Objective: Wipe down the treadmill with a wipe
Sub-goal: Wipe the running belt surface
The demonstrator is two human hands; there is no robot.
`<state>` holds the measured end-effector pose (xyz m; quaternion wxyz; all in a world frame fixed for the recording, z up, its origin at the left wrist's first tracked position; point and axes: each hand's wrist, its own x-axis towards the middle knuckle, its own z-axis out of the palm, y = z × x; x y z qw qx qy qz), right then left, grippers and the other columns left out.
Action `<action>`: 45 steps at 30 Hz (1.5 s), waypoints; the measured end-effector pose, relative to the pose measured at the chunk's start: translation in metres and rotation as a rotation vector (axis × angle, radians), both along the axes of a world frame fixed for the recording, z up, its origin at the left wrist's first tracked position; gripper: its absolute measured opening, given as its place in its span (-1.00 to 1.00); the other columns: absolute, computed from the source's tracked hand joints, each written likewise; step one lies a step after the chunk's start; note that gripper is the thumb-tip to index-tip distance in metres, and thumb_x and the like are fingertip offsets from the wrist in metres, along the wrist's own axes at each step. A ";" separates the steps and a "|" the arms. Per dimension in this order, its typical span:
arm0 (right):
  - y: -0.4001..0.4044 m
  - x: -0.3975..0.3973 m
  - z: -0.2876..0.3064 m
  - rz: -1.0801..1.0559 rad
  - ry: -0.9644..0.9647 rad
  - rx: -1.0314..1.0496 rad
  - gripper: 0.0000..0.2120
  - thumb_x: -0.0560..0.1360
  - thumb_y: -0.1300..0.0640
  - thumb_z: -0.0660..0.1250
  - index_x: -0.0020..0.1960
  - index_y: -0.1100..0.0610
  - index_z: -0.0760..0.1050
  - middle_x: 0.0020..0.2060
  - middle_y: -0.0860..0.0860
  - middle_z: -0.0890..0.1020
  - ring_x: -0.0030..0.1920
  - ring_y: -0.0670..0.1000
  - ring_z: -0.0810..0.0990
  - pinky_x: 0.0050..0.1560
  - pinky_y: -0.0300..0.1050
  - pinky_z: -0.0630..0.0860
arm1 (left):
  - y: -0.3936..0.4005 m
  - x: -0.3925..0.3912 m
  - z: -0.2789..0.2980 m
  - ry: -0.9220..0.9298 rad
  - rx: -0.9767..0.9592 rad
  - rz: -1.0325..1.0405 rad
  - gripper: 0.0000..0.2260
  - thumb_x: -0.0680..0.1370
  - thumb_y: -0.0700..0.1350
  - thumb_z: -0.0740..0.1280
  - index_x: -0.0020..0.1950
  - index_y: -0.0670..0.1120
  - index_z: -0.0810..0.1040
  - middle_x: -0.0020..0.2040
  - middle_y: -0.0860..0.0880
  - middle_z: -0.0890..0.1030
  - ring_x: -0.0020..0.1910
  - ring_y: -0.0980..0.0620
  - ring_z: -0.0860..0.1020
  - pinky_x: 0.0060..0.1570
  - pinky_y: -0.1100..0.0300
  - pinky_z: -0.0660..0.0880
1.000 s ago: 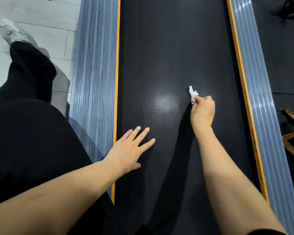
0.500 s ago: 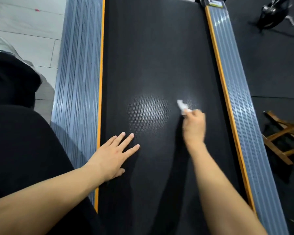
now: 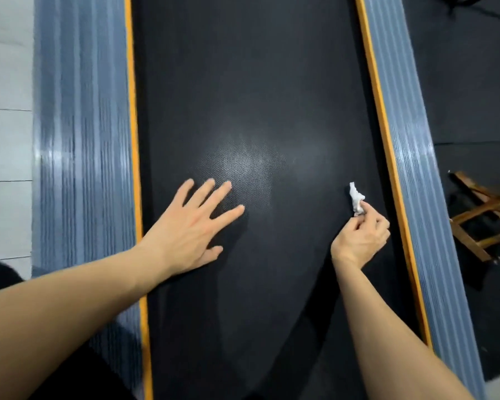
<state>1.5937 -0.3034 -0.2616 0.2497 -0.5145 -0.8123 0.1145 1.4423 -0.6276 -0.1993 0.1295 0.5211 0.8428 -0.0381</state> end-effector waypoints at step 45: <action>0.020 -0.088 0.062 0.418 -0.161 -0.164 -0.74 0.59 0.03 0.29 0.13 0.19 0.59 0.04 0.17 0.61 0.06 0.20 0.53 0.13 0.04 0.42 | -0.012 -0.015 0.035 -0.167 -0.422 -0.020 -0.26 0.65 0.11 0.14 0.65 0.14 -0.30 0.66 -0.08 -0.31 0.66 -0.18 -0.12 0.53 -0.03 0.24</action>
